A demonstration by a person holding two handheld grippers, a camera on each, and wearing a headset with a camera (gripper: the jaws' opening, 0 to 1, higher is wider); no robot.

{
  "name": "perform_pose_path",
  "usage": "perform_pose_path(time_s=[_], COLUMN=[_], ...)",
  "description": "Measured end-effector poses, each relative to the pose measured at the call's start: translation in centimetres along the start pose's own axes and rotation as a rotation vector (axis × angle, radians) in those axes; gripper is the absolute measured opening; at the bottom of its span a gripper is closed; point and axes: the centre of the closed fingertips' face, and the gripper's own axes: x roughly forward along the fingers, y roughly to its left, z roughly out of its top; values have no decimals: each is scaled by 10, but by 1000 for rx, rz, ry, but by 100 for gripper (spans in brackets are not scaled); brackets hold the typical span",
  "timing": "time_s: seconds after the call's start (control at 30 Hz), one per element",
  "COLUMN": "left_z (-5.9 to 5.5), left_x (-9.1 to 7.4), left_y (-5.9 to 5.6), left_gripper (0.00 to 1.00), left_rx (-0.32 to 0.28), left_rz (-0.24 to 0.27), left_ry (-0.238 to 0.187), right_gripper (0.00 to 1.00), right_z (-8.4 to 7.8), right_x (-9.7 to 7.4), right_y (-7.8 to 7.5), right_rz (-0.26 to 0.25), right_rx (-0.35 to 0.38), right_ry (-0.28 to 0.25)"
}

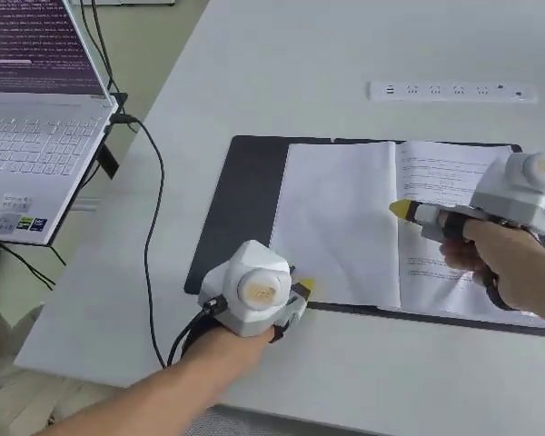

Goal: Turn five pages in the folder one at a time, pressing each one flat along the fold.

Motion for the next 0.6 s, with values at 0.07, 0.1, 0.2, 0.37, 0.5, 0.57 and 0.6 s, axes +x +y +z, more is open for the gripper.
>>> perform_pose_path(time_s=[0.07, 0.1, 0.2, 0.37, 0.5, 0.57, 0.6], left_z=[0, 0, -1, -1, -1, -1, -1], left_x=[0, 1, 1, 1, 1, 1, 1], left_y=[0, 0, 1, 1, 0, 0, 0], left_gripper=[17, 17, 17, 17, 17, 17, 17], left_rx=[2, 1, 0, -1, 1, 5, 4], left_rz=[0, 0, -1, 0, -3, -4, -4], left_ry=[2, 1, -2, -4, -2, -2, -3], right_gripper=[0, 0, 0, 0, 0, 0, 0], right_z=[4, 7, 12, 28, 37, 41, 44], right_x=[5, 8, 16, 28, 38, 41, 43], right_y=[-5, -9, -17, -28, -36, -37, -39], right_rz=[2, 1, 6, 10, 10, 11, 9], right_rx=[1, 10, 57, 108, 139, 151, 162], right_ry=[-1, -4, -10, -45, -57, -66, -76])
